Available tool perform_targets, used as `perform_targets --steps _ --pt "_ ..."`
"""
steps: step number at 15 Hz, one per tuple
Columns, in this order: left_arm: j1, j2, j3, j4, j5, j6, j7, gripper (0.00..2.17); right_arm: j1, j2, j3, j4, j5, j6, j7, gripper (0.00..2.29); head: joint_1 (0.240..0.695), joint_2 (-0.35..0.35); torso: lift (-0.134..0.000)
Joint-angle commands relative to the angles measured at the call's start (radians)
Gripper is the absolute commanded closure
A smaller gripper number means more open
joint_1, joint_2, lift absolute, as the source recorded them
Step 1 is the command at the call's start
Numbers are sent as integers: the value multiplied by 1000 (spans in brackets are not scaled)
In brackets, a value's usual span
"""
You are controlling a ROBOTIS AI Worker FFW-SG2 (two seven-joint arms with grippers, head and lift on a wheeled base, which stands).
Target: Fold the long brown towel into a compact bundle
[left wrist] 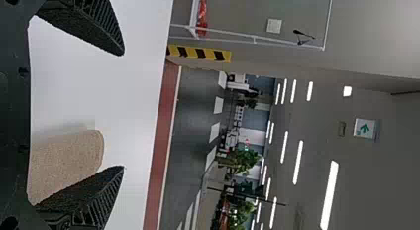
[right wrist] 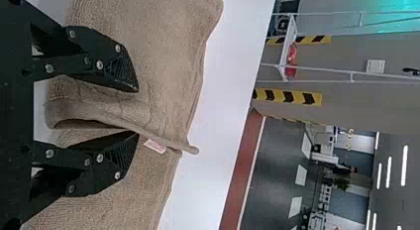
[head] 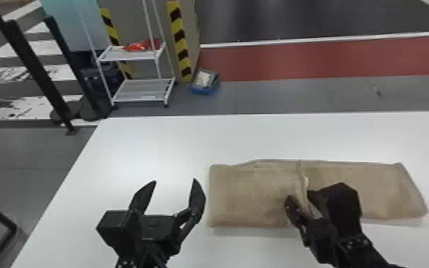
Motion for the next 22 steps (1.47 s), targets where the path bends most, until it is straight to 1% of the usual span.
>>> perform_targets --steps 1,5,8,10,12,14,16,18,19,20,21,22 --pt "-7 1 -2 11 0 0 -3 53 -3 -1 1 1 12 20 0 1477 695 165 -119" --pt "-8 1 0 20 0 0 -11 56 -4 -3 10 -12 20 8 0 1487 695 157 -119" --pt "-8 1 2 20 0 0 -12 56 -1 -8 19 -35 28 -35 2 1484 695 162 -119" --pt "-8 1 3 20 0 0 -17 56 -3 -8 18 -46 37 -54 31 1484 695 170 -119" --pt "-8 1 5 20 0 0 -22 56 -7 -6 18 -50 46 -23 71 1484 695 178 -119" --pt "-8 1 6 20 2 0 -25 60 -7 -1 23 -50 52 -57 71 1484 695 187 -119" --pt "-8 1 12 20 5 0 -26 60 -7 -6 19 -52 49 -109 77 1484 695 190 -119" --pt "-8 1 15 21 6 0 -26 60 -9 -4 0 -61 49 -121 82 1484 695 195 -119" --pt "-8 2 15 21 6 0 -29 60 -12 -3 -23 -61 46 -121 99 1484 695 197 -119" --pt "-8 2 15 21 6 0 -31 60 -15 -1 -57 -72 37 -103 111 1484 695 196 -119" --pt "-8 4 18 21 6 0 -31 60 -13 -3 -91 -119 29 -81 123 1484 695 186 -119" --pt "-5 4 26 21 8 0 -32 60 10 -3 -134 -151 1 -81 129 1484 695 176 -119"
